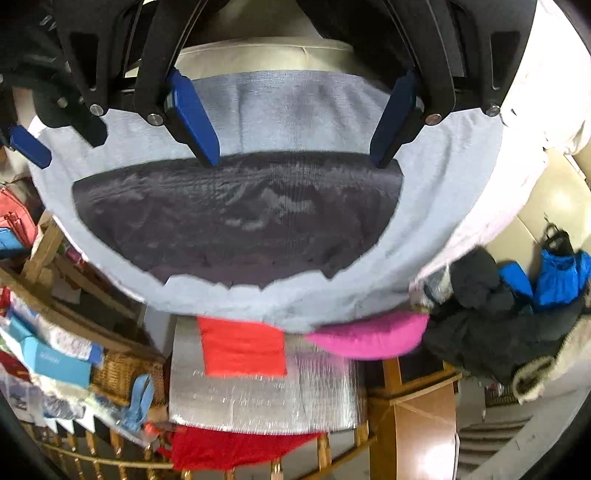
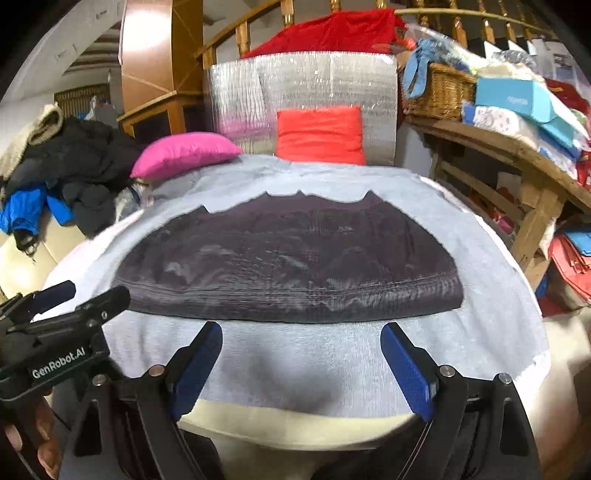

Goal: Fold large clothes

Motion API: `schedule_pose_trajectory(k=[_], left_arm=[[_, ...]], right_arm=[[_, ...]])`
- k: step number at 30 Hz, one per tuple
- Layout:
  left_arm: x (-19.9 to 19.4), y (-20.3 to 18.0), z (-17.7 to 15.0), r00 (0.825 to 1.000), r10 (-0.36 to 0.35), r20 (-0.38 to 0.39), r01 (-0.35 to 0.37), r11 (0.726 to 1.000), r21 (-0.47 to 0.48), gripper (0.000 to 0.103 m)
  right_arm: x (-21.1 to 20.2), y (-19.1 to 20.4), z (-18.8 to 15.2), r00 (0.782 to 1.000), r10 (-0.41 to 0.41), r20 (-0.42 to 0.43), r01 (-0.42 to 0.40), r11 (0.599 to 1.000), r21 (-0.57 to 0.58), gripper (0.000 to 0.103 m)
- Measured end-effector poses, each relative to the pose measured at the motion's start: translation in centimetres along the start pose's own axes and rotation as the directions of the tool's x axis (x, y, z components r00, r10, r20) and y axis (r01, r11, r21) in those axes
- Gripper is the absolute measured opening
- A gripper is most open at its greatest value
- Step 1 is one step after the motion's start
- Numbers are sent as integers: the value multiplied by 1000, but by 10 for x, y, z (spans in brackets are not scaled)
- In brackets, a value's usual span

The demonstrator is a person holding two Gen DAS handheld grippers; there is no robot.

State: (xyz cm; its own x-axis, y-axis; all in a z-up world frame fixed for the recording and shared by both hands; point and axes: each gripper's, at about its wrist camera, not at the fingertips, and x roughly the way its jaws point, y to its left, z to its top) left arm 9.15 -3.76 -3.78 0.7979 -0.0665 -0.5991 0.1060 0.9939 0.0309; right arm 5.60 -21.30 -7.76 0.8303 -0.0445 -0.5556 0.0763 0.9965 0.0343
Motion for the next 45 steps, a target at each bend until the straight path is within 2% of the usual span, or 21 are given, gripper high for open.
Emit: schedule_pose_trajectory(k=[2,5,12,16,18,33,45], left_arm=[[-19,0,0,999,5,51,-5,1000,1,96],[-40,1,0,995,12,101,-11,1000,-13,96],[-72,2,-3,985,0,173,2,1000,-10,96],[-74,2,-2,985,3,173,0,1000,-17,96],[-74,2,-3,986,6,164,-1,1000,-29,96],[-76,2,-4,990,43,138,-36,998,-53,96],[-75,4,-5,991,32,131,-24,998,-58,96]], right_arm=[[-15,4,-1,999,-11,31,12,1000,-9,90],[-34,10,-3,996,-43,76,45,999,-29,93],[-61,16,-5,987,-68,147,76,996,-45,93],[-70,18,-3,982,-81,168,89,995,-45,95],[-71,18,-4,981,-83,174,93,995,-48,102],[-83,8,-2,977,-75,201,81,996,-22,102],[-84,10,-3,975,-82,208,89,996,-25,102]])
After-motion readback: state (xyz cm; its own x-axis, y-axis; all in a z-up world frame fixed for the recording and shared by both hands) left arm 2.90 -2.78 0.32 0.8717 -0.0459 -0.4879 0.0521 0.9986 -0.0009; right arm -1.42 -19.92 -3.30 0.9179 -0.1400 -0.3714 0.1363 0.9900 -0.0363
